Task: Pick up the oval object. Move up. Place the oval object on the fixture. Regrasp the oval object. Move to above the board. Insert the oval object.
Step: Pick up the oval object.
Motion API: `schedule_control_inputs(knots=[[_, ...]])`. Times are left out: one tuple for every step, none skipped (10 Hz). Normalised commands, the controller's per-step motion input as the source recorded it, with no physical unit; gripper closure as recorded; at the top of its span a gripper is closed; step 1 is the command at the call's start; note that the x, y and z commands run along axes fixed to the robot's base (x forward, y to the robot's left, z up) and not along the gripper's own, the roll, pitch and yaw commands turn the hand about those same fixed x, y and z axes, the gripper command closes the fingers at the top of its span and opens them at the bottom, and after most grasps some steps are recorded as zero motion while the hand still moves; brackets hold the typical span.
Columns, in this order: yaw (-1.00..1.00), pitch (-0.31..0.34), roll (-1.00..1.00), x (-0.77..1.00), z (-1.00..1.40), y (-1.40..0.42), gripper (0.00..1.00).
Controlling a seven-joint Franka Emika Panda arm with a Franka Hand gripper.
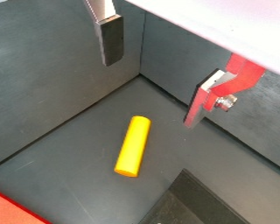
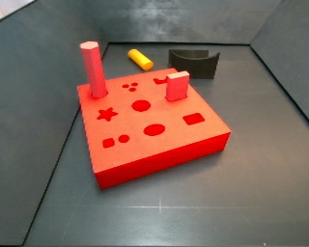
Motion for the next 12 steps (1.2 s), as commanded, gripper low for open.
schedule_control_inputs(knots=[[0.0,0.0,0.05,-0.05,-0.08,0.0,0.0],[0.17,0.027,0.0,-0.05,-0.25,0.0,0.0],[0.35,0.01,0.0,0.0,-0.7,0.0,0.0],[0.39,0.0,-0.06,0.0,-0.93,0.0,0.0],[0.44,0.0,-0.08,0.0,-0.94,0.0,0.0],[0.28,-0.031,-0.14,0.0,-0.82,0.0,0.0],[0.15,-0.074,-0.24,0.0,-0.63,-0.02,0.0],[0.09,-0.106,-0.33,0.0,-0.43,-0.02,0.0],[0.05,-0.127,-0.37,0.0,-0.33,-0.03,0.0],[0.07,-0.106,-0.33,0.0,-0.44,0.0,0.0],[0.06,-0.074,-0.28,0.0,-0.57,0.01,0.0],[0.07,-0.07,-0.25,-0.08,-0.67,0.11,0.0]])
